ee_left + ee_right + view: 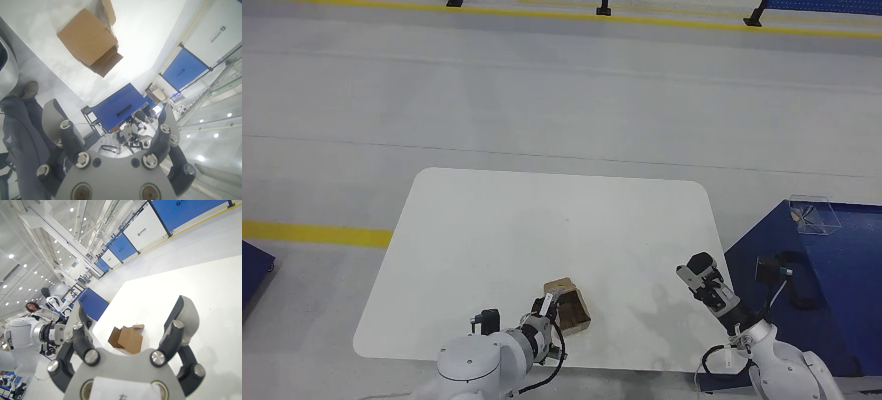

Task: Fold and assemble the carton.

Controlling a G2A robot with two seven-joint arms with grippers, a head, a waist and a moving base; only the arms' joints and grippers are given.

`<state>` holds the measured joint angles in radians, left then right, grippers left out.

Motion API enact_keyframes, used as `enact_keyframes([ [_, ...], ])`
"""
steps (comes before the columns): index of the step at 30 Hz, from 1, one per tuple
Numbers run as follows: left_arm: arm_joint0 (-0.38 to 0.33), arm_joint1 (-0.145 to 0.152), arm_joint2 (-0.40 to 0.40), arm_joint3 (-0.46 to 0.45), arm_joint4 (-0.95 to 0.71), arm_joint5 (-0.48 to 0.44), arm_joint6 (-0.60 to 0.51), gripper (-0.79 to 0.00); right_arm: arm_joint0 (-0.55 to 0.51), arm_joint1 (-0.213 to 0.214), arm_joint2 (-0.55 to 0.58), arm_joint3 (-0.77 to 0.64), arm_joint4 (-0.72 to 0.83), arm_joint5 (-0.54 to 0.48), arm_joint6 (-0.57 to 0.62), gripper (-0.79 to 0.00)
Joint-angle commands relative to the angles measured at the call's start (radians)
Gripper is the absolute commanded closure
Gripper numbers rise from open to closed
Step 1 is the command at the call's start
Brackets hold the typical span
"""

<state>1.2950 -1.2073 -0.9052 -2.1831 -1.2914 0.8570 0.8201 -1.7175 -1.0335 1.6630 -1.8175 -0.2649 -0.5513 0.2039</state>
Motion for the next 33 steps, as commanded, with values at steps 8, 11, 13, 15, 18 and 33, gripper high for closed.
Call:
enact_keyframes([
  [8,-0.001,0.0,0.003,0.0,-0.011,-0.005,0.102,-0.785,0.0,0.0,0.0,0.0,0.0,0.0,0.0,-0.785],
  [11,-0.001,0.0,0.003,0.0,-0.011,-0.005,0.102,-0.785,0.0,0.0,0.0,0.0,0.0,0.0,0.0,-0.785],
  [13,-0.014,0.006,0.022,0.001,0.106,0.03,0.113,-0.785,0.007,-0.001,-0.012,-0.009,-0.017,0.021,0.017,-0.785],
  [15,-0.027,0.025,0.072,0.012,0.325,0.096,0.047,-0.785,0.026,-0.002,-0.041,-0.038,-0.118,0.116,0.046,-0.785],
  [18,-0.058,0.067,0.161,0.051,0.55,0.155,-0.012,-0.785,0.044,-0.008,-0.127,-0.104,-0.355,0.26,0.047,-0.785],
  [33,-0.466,0.216,0.628,0.294,0.381,0.155,-0.012,-0.785,0.235,-0.063,-0.523,0.012,-0.786,0.565,0.127,-0.785],
])
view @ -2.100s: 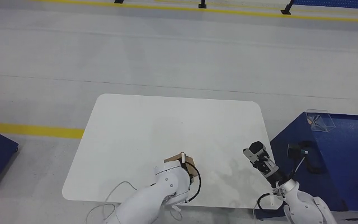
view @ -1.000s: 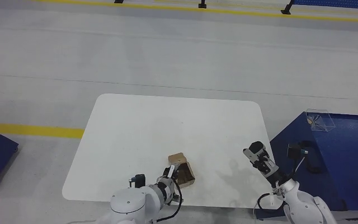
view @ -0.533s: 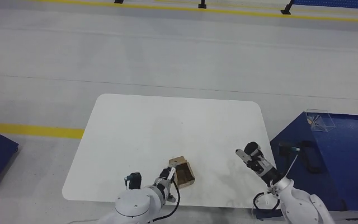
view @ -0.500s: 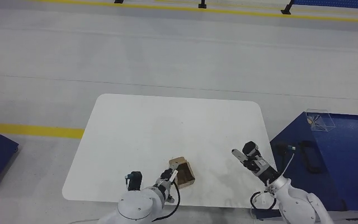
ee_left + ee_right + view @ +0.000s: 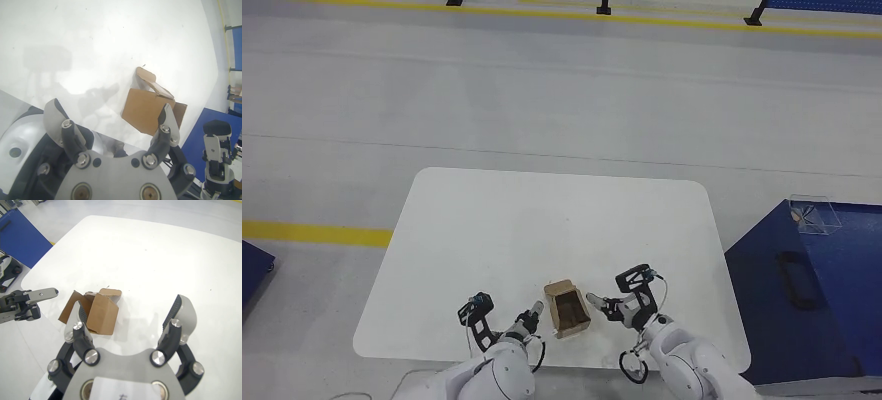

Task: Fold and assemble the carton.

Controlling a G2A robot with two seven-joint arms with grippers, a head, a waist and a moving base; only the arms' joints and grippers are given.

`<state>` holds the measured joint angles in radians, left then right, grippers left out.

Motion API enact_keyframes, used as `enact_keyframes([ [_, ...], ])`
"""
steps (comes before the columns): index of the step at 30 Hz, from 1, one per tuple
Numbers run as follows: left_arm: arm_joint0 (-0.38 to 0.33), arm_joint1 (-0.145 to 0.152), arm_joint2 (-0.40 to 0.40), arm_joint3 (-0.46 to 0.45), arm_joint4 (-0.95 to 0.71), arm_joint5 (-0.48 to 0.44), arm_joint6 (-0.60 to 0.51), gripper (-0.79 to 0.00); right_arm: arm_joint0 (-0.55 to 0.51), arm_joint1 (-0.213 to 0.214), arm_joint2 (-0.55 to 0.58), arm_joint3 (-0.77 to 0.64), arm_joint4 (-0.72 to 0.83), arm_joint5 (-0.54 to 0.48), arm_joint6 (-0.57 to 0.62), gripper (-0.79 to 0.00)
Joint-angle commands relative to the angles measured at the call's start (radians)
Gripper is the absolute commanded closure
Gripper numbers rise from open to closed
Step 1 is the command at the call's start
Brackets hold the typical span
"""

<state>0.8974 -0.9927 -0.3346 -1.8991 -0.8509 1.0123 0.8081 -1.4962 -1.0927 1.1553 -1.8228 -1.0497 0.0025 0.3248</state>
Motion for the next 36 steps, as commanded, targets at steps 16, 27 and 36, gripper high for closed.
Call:
enact_keyframes([
  [16,-0.25,-0.013,0.165,0.036,-0.23,0.0,0.0,-0.785,0.088,-0.032,-0.113,0.109,-0.047,0.065,0.036,-0.785],
  [27,-0.272,-0.025,0.165,0.015,-0.224,0.0,0.0,-0.785,0.117,-0.048,-0.147,0.148,-0.029,0.087,0.03,-0.785],
  [36,-0.234,-0.003,0.141,0.018,-0.183,0.0,-0.053,-0.785,0.098,-0.047,-0.125,0.142,-0.065,0.083,0.031,-0.785],
])
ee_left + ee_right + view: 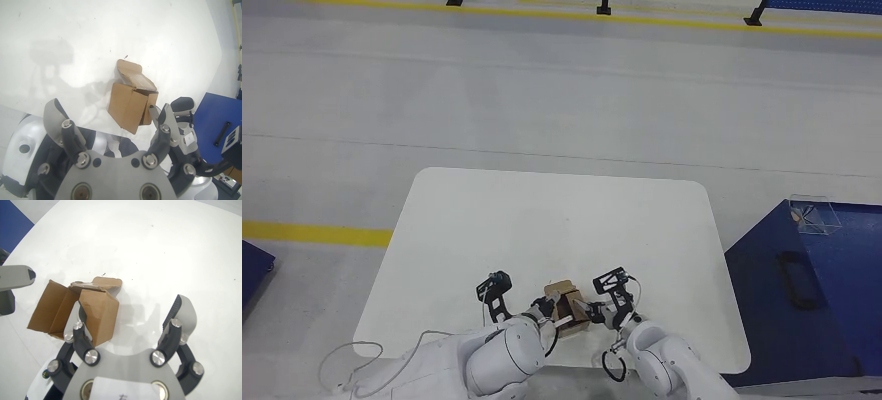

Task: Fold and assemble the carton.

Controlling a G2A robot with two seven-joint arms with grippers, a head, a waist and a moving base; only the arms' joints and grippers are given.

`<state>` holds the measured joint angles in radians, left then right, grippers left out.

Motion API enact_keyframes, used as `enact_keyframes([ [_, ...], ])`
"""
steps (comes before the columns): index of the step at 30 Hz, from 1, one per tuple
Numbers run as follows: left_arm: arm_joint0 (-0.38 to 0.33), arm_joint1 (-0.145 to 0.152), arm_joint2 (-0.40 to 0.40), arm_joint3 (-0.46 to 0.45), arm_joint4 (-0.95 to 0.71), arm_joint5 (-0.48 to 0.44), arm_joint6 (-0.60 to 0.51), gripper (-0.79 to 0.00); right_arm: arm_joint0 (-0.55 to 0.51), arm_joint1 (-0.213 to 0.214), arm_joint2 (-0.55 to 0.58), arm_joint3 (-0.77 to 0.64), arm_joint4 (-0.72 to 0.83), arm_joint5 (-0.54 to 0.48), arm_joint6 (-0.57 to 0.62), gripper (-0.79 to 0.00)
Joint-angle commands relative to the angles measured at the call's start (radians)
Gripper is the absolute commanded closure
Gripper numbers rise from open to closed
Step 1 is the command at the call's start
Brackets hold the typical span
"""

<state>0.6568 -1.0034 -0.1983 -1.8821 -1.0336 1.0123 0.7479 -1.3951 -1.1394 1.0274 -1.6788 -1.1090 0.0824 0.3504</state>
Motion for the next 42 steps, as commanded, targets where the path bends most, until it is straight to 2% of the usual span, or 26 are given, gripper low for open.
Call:
enact_keyframes([
  [1,0.01,0.013,0.008,-0.001,-0.008,0.0,0.011,-0.785,-0.004,0.0,0.005,-0.004,-0.009,0.003,0.008,-0.785],
  [3,0.008,0.025,0.022,0.002,-0.032,0.0,0.015,-0.785,-0.007,-0.001,0.007,-0.005,-0.016,0.0,0.014,-0.785],
  [4,0.007,0.029,0.028,0.008,-0.038,0.0,0.027,-0.736,-0.009,-0.001,0.008,-0.005,-0.018,0.0,0.016,-0.785],
  [5,0.01,0.031,0.028,0.008,-0.045,0.0,0.027,-0.65,-0.01,-0.002,0.008,-0.004,-0.021,-0.001,0.017,-0.785],
  [10,0.033,0.029,0.028,0.008,-0.023,0.0,-0.007,-0.508,-0.012,-0.005,0.008,-0.002,-0.035,-0.004,0.02,-0.785],
  [11,0.032,0.025,0.028,0.013,-0.012,0.0,-0.019,-0.437,-0.013,-0.006,0.008,-0.001,-0.036,-0.004,0.02,-0.785],
  [12,0.032,0.02,0.028,0.014,0.002,0.0,-0.033,-0.428,-0.014,-0.007,0.009,-0.001,-0.038,-0.006,0.021,-0.785],
  [14,0.033,0.009,0.028,0.028,0.033,0.0,-0.062,-0.462,-0.015,-0.008,0.011,0.0,-0.041,-0.006,0.022,-0.785],
  [16,0.033,-0.006,0.028,0.037,0.066,0.0,-0.08,-0.573,-0.018,-0.009,0.014,-0.002,-0.045,-0.008,0.021,-0.785],
  [20,0.037,-0.037,0.028,0.056,0.127,0.0,-0.106,-0.6,-0.024,-0.01,0.022,-0.006,-0.047,-0.014,0.018,-0.785],
  [25,0.035,-0.069,0.028,0.095,0.161,0.0,-0.122,-0.597,-0.027,-0.013,0.028,-0.005,-0.048,-0.022,0.018,-0.785],
  [28,0.038,-0.089,0.028,0.123,0.177,0.0,-0.133,-0.637,-0.026,-0.015,0.028,-0.002,-0.051,-0.026,0.018,-0.785],
  [29,0.04,-0.096,0.028,0.14,0.183,0.0,-0.134,-0.68,-0.024,-0.016,0.027,0.0,-0.051,-0.027,0.017,-0.785],
  [30,0.043,-0.103,0.028,0.154,0.186,0.0,-0.145,-0.65,-0.023,-0.017,0.027,0.003,-0.05,-0.026,0.019,-0.785],
  [31,0.043,-0.111,0.028,0.167,0.195,0.0,-0.159,-0.566,-0.021,-0.018,0.026,0.005,-0.05,-0.026,0.019,-0.785],
  [32,0.043,-0.118,0.028,0.181,0.207,0.0,-0.168,-0.529,-0.019,-0.019,0.026,0.006,-0.049,-0.025,0.019,-0.785],
  [39,0.038,-0.157,0.028,0.238,0.254,0.0,-0.226,-0.539,-0.007,-0.026,0.029,0.016,-0.047,-0.021,0.025,-0.785],
  [41,0.035,-0.16,0.028,0.241,0.251,0.0,-0.221,-0.57,0.004,-0.029,0.026,0.027,-0.063,-0.009,0.026,-0.785],
  [42,0.032,-0.161,0.028,0.234,0.25,0.0,-0.207,-0.64,0.01,-0.031,0.023,0.031,-0.064,-0.007,0.025,-0.785],
])
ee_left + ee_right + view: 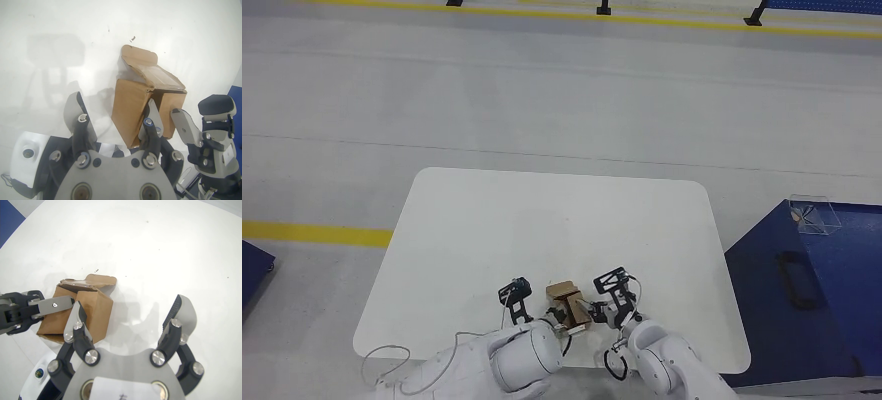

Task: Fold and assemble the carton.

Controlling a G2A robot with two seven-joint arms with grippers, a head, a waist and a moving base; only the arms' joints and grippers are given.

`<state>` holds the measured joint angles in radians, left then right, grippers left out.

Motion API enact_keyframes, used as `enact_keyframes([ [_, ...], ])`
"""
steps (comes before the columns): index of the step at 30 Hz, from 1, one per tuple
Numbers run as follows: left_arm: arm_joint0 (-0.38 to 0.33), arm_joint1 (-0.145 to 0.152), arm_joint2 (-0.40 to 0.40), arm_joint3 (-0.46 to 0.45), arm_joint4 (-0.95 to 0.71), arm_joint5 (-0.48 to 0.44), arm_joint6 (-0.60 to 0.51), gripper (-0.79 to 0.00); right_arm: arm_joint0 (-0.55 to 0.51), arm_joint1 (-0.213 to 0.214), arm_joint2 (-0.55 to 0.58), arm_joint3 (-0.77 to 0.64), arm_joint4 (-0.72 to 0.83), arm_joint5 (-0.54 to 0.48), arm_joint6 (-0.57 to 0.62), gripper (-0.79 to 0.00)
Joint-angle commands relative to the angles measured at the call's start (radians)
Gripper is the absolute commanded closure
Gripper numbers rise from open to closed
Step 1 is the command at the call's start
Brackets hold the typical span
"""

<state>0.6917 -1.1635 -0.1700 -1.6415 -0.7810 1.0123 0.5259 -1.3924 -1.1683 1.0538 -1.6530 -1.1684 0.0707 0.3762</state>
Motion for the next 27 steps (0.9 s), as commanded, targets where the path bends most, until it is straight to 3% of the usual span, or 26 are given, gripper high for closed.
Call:
enact_keyframes([
  [1,-0.004,-0.001,0.0,-0.016,-0.01,0.0,0.03,-0.671,0.015,-0.004,-0.006,0.011,-0.003,0.005,0.0,-0.785],
  [4,0.006,0.007,-0.034,-0.074,-0.045,0.0,0.111,-0.785,0.041,-0.011,-0.014,0.029,-0.027,0.023,-0.019,-0.785],
  [10,0.132,0.042,-0.155,-0.226,0.012,-0.065,0.269,-0.785,-0.005,-0.004,0.041,-0.035,-0.035,-0.015,-0.123,-0.785],
  [13,0.162,0.056,-0.171,-0.242,0.066,-0.041,0.248,-0.785,-0.079,0.018,0.125,-0.092,0.003,-0.143,-0.101,-0.785],
  [19,0.162,0.056,-0.171,-0.242,0.066,-0.041,0.248,-0.785,-0.203,0.061,0.272,-0.151,0.003,-0.425,0.03,-0.785],
  [21,0.162,0.056,-0.171,-0.242,0.066,-0.041,0.248,-0.785,-0.22,0.067,0.289,-0.145,0.003,-0.464,0.055,-0.785],
  [27,0.162,0.056,-0.171,-0.242,0.066,-0.041,0.248,-0.785,-0.153,0.048,0.188,-0.074,-0.064,-0.353,0.06,-0.785],
])
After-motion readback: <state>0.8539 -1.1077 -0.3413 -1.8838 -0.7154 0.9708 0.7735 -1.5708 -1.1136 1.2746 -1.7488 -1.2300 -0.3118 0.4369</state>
